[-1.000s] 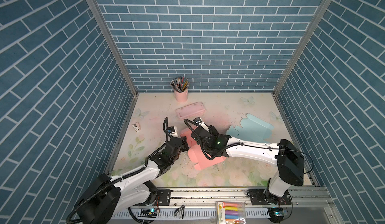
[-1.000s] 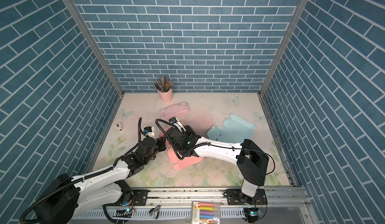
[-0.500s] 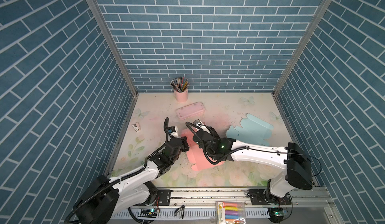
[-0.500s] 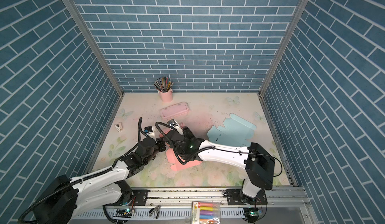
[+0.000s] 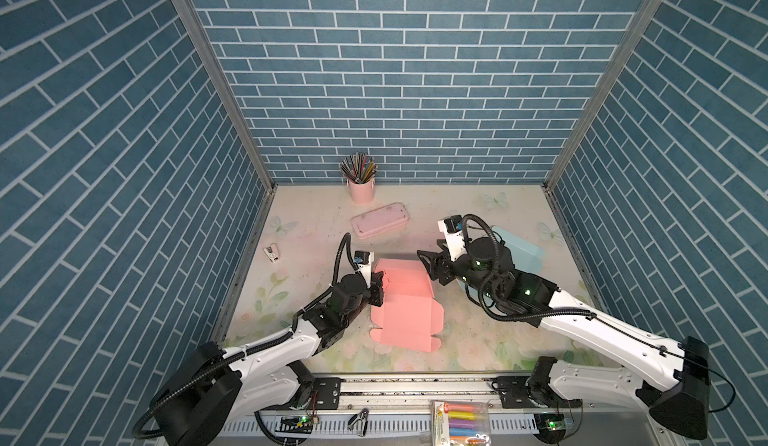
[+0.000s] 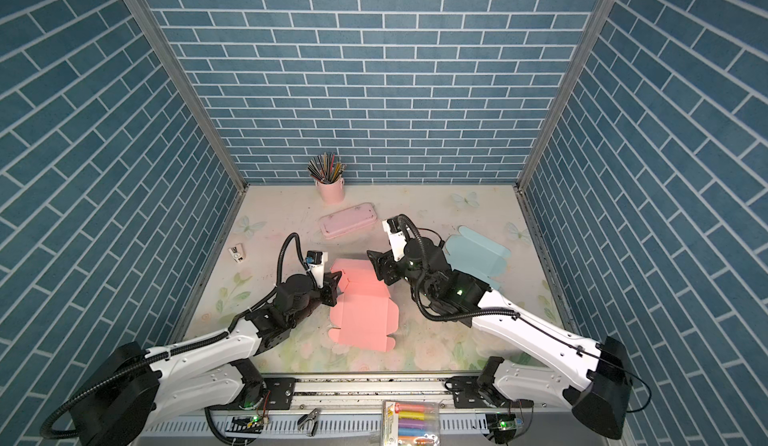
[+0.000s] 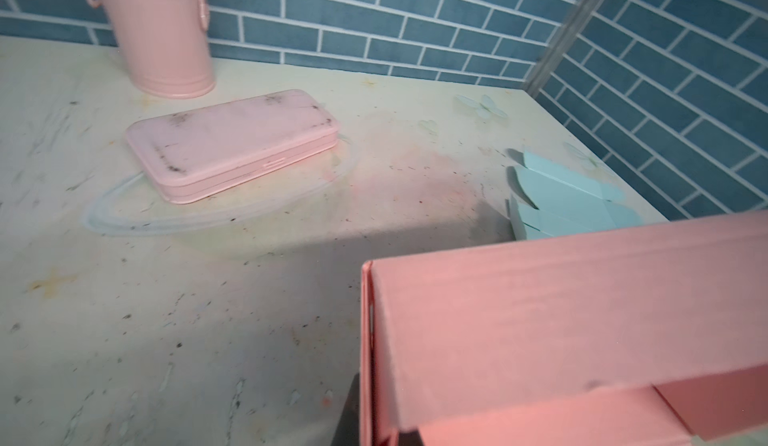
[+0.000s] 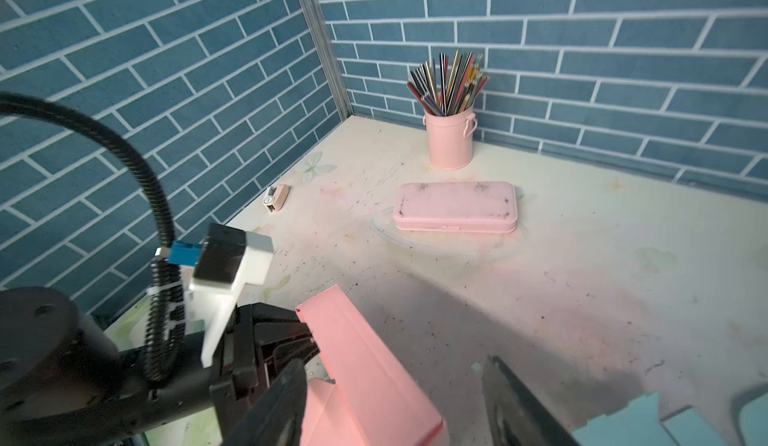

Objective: Fold the paper box

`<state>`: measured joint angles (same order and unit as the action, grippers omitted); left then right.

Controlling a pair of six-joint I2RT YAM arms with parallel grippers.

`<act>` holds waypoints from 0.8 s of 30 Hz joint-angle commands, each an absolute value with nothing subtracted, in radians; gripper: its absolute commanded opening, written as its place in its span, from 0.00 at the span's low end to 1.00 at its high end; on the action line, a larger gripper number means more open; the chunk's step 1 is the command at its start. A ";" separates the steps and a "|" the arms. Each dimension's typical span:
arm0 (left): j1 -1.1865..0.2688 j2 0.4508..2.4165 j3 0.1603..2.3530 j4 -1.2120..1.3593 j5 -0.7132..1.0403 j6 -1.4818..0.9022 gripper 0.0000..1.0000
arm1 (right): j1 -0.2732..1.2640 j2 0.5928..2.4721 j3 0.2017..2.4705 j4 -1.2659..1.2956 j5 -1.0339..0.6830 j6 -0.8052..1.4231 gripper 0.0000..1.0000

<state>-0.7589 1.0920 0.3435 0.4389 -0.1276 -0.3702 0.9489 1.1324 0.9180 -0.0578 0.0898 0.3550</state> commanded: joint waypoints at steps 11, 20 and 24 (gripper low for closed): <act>-0.795 1.157 0.349 0.573 -0.030 -0.221 0.06 | 0.880 1.313 0.812 0.182 -0.298 0.497 0.68; -0.796 1.220 0.333 0.614 -0.089 -0.202 0.08 | 0.875 1.430 0.753 0.334 -0.486 0.590 0.66; -0.795 1.254 0.332 0.618 -0.143 -0.198 0.08 | 0.875 1.448 0.733 0.357 -0.505 0.601 0.66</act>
<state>-0.7910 1.2404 0.3302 0.5365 -0.0860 -0.2043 0.8692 1.4376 0.7498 0.3099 -0.4225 0.5468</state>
